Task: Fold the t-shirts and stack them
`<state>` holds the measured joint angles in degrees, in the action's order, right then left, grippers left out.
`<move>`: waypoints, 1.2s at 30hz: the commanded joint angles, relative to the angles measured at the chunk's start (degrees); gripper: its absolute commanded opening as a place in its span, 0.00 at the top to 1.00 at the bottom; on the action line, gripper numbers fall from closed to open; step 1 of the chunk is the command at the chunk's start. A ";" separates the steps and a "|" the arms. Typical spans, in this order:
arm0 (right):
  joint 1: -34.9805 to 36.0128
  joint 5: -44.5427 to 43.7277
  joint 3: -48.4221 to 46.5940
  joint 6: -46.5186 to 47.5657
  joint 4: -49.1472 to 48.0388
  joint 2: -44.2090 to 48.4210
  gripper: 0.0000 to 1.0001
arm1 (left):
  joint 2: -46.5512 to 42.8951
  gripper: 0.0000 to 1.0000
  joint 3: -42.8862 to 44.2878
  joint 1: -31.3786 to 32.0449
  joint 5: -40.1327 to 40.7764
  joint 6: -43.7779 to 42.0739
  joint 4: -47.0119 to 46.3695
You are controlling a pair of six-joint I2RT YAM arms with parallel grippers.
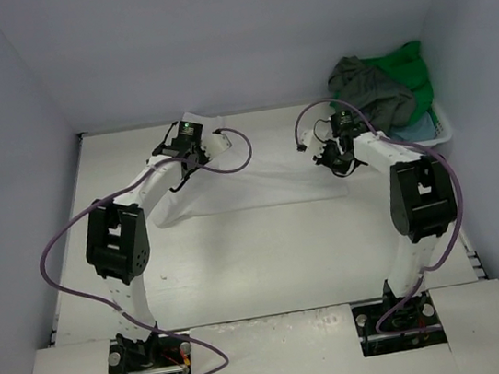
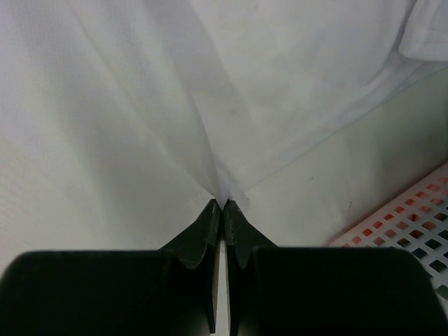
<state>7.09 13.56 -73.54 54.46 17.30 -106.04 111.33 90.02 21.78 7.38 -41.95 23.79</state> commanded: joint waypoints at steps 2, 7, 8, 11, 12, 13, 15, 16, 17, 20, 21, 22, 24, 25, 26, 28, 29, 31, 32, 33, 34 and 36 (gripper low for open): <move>-0.24 1.20 -2.40 -1.46 -1.13 -1.18 1.00 | -2.08 0.97 0.08 -0.60 -0.78 0.21 0.91; -0.15 0.85 -2.49 -1.72 -1.48 -2.15 1.00 | -1.47 0.88 -0.90 -0.42 -2.01 0.21 1.78; -0.06 0.68 -2.57 -1.81 -1.65 -2.33 1.00 | -0.94 0.85 -0.72 -0.34 -2.19 0.21 1.96; -0.06 0.68 -2.93 -2.60 -2.44 -2.94 1.00 | 0.46 0.68 -0.28 -0.25 -2.80 0.64 2.14; 0.03 0.68 -3.19 -3.30 -2.62 -3.12 1.00 | 0.73 0.64 -0.19 -0.25 -2.81 0.82 1.88; 0.03 0.68 -3.19 -3.74 -3.41 -3.30 1.00 | 1.17 0.61 -0.11 -0.07 -2.72 1.00 1.61; 0.20 -0.20 -3.02 -4.79 -4.46 -3.65 1.00 | 2.31 0.59 0.33 -0.07 -2.02 1.26 1.00; 0.29 -0.55 -2.93 -5.15 -5.60 -4.00 1.00 | 2.66 0.58 0.33 0.02 -1.58 1.35 0.47; 0.20 -0.90 -2.67 -5.32 -6.22 -4.17 1.00 | 3.10 0.58 0.25 0.02 -1.14 1.26 -0.06; 0.20 -2.14 -2.31 -6.03 -7.98 -4.88 1.00 | 3.72 0.58 0.16 0.10 0.18 1.00 -2.25; 0.20 -2.48 -1.96 -6.29 -8.77 -4.88 1.00 | 3.81 0.58 0.16 0.02 0.44 1.08 -3.30; 0.29 -3.27 -1.61 -6.99 -10.25 -5.23 1.00 | 4.07 0.58 0.07 0.10 1.05 1.09 -3.92; 0.29 -4.15 -1.70 -7.78 -11.06 -5.93 1.00 | 4.33 0.58 0.07 0.10 1.41 1.26 -5.15; 0.38 -4.94 -1.61 -8.74 -12.36 -6.28 1.00 | 4.60 0.58 0.24 0.02 1.76 1.44 -5.59; 0.29 -5.47 -1.52 -9.10 -12.99 -6.46 1.00 | 4.69 0.58 0.25 0.10 1.94 1.52 -6.12; 0.29 -6.09 -1.69 -10.06 -13.87 -7.07 0.95 | 5.12 0.58 0.25 0.19 2.12 1.87 -6.21; 0.38 -6.53 -1.70 -10.33 -14.05 -7.34 0.90 | 5.21 0.58 0.16 0.28 2.12 1.96 -6.13; 0.47 -7.58 -1.52 -11.04 -15.10 -7.87 0.84 | 5.13 0.58 -0.37 0.28 2.29 1.88 -6.39; 0.47 -7.93 -1.43 -11.39 -15.54 -8.04 0.82 | 5.04 0.58 -0.89 0.37 2.29 1.96 -6.48; 0.47 -8.37 -1.35 -11.65 -16.24 -8.39 0.81 | 4.95 0.58 -1.16 0.46 2.29 1.96 -6.48; 0.47 -8.81 -1.26 -12.00 -16.59 -8.57 0.78 | 4.78 0.58 -1.60 0.46 2.29 2.05 -6.65; 0.47 -10.13 -1.34 -13.23 -16.77 -8.74 0.76 | 4.42 0.58 -2.56 0.54 2.38 2.05 -7.00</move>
<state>7.27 6.39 -74.08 43.77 2.96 -114.34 117.73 87.85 21.80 8.69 -40.86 18.94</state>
